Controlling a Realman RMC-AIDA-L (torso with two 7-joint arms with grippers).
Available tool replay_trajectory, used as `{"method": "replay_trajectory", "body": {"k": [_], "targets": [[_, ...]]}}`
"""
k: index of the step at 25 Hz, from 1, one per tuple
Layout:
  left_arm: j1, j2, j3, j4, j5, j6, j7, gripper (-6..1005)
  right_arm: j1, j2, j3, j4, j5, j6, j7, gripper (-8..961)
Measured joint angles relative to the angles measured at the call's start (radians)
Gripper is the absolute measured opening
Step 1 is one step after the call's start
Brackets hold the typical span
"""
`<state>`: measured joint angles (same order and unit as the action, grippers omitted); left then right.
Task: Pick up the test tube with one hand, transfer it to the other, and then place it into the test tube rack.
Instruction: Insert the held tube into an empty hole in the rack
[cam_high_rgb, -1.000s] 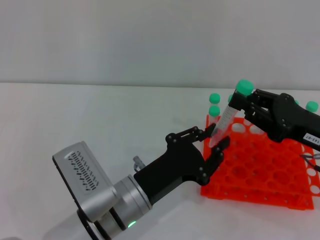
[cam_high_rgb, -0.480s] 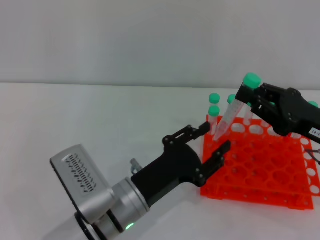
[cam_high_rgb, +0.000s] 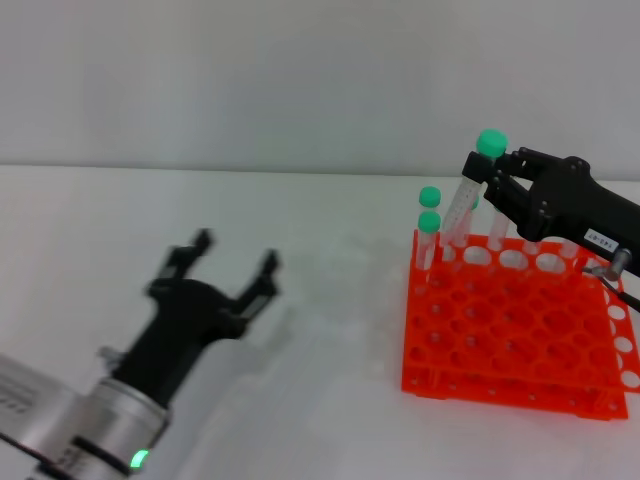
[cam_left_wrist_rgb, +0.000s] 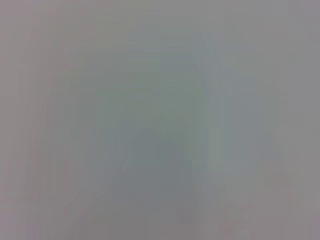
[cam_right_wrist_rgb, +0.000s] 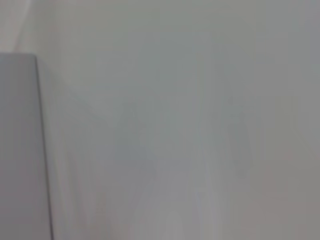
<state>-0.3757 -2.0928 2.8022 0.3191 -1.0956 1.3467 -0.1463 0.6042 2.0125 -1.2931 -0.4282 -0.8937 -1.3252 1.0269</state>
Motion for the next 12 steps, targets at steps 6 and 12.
{"method": "replay_trajectory", "body": {"k": [6,12], "targets": [[0.067,0.0,-0.132,-0.026,-0.028,-0.005,-0.003,898,0.007,0.01,-0.004,0.003,-0.001,0.094,-0.058,226],[0.067,0.001,-0.155,-0.034,-0.037,-0.017,-0.005,894,0.015,0.015,-0.024,0.013,0.008,0.217,-0.11,232]]}}
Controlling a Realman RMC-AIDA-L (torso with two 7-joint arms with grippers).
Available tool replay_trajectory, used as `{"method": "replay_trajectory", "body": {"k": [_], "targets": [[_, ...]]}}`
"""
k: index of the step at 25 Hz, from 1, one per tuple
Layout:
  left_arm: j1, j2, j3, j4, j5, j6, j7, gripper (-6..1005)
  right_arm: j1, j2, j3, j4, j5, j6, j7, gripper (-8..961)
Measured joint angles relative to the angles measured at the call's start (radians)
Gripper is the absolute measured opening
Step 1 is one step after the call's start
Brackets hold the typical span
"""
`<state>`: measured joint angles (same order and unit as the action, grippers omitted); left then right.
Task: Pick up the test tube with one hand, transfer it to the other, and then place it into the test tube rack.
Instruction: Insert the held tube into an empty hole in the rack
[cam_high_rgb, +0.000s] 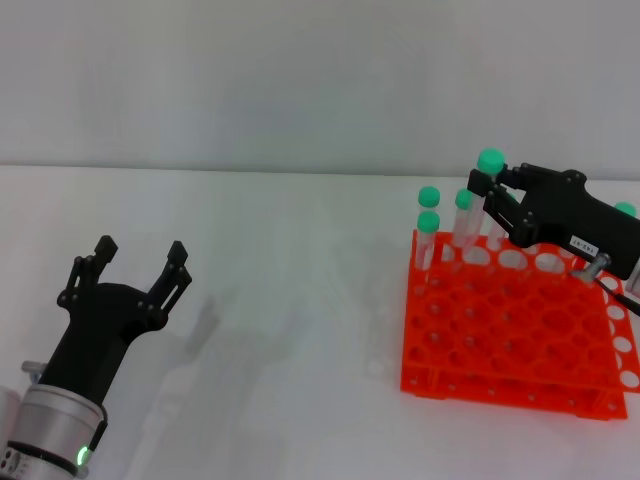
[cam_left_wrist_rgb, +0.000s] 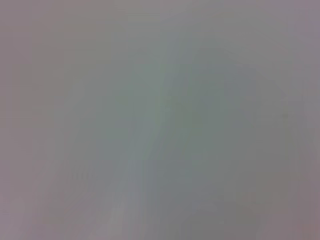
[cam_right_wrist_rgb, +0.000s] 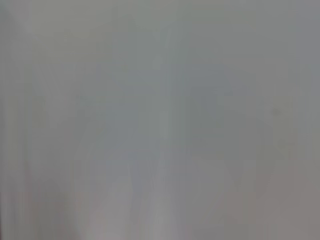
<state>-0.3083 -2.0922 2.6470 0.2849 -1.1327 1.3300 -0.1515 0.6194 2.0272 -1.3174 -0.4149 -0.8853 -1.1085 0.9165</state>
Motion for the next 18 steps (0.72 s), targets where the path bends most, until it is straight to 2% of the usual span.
{"method": "replay_trajectory", "body": {"k": [10,18], "targets": [[-0.056,0.0,-0.001,-0.003,-0.004,-0.074,0.001,894,0.022,0.001,-0.252,0.035,0.304,0.132,-0.162,242],[-0.059,0.0,-0.008,-0.003,-0.004,-0.077,0.004,894,0.024,0.001,-0.284,0.037,0.33,0.161,-0.173,250]]}}
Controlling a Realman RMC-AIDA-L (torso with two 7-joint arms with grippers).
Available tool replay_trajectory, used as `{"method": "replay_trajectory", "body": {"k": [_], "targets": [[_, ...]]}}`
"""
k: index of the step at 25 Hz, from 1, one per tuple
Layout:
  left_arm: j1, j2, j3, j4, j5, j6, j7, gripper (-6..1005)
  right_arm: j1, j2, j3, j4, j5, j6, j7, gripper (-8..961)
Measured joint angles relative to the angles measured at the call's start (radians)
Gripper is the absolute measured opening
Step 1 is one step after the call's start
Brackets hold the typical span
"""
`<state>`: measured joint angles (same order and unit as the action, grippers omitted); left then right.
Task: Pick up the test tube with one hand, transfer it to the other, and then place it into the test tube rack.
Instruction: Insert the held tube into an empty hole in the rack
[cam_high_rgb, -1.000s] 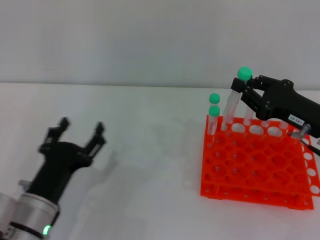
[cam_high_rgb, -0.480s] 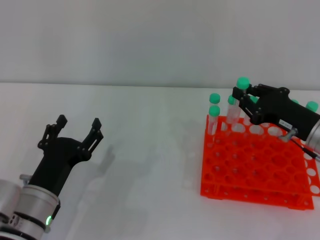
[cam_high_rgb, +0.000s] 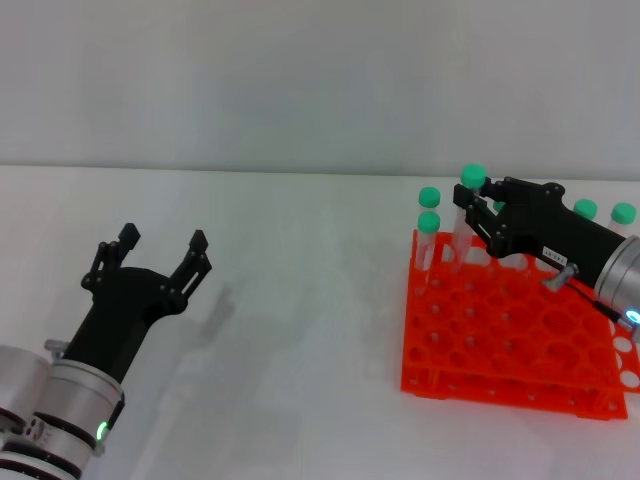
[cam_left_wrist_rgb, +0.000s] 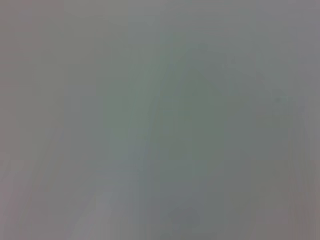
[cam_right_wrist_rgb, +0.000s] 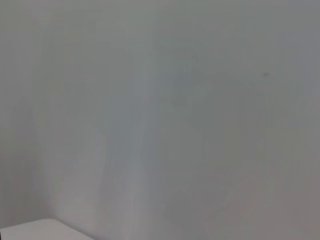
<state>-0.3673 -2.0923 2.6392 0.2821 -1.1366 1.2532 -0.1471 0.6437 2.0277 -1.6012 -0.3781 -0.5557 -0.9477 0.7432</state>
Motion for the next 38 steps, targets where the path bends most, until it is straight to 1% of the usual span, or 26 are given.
{"method": "replay_trajectory", "body": {"k": [4,16,31,38], "targets": [[0.0,0.001,-0.017,-0.003,0.0,0.0,0.001,894,-0.001,0.0,-0.008,-0.005,0.002,-0.001,0.007,254],[-0.002,0.002,-0.021,-0.014,0.0,0.0,0.002,894,-0.004,0.0,-0.015,-0.008,0.02,-0.01,0.013,267],[-0.016,0.002,-0.021,-0.026,0.0,0.0,-0.003,894,-0.002,0.0,-0.046,0.003,0.024,0.045,0.01,282],[-0.023,0.002,-0.021,-0.027,0.0,0.0,-0.003,894,0.0,0.0,-0.091,0.005,0.025,0.08,0.003,289]]}}
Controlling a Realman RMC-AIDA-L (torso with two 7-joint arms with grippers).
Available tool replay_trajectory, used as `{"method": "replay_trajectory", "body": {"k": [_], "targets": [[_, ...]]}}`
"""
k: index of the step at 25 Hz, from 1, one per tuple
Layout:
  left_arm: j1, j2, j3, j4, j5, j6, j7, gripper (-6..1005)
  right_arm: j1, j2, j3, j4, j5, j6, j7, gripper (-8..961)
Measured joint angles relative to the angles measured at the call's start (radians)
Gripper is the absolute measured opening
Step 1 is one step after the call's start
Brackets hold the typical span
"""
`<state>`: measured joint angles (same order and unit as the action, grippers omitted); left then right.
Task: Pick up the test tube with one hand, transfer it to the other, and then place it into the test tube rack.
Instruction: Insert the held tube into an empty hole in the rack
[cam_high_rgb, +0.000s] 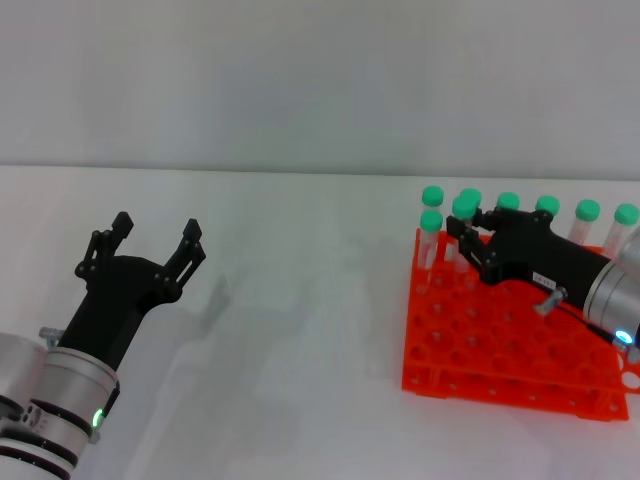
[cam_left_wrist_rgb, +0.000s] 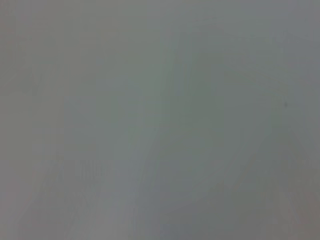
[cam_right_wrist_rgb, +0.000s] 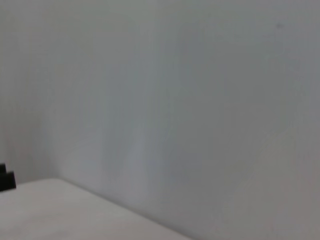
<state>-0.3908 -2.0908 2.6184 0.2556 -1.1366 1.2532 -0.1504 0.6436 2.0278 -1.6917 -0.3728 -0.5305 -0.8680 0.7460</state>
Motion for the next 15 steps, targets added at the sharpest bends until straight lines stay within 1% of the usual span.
{"method": "replay_trajectory", "body": {"k": [6,15], "targets": [[-0.001,0.0,0.0,0.001,0.0,-0.001,0.0,894,0.004,0.0,-0.038,0.0,0.003,0.047,-0.005,295],[-0.003,0.0,0.0,0.003,0.0,-0.001,0.0,894,-0.008,0.0,-0.031,0.0,-0.001,0.054,-0.023,304]]}}
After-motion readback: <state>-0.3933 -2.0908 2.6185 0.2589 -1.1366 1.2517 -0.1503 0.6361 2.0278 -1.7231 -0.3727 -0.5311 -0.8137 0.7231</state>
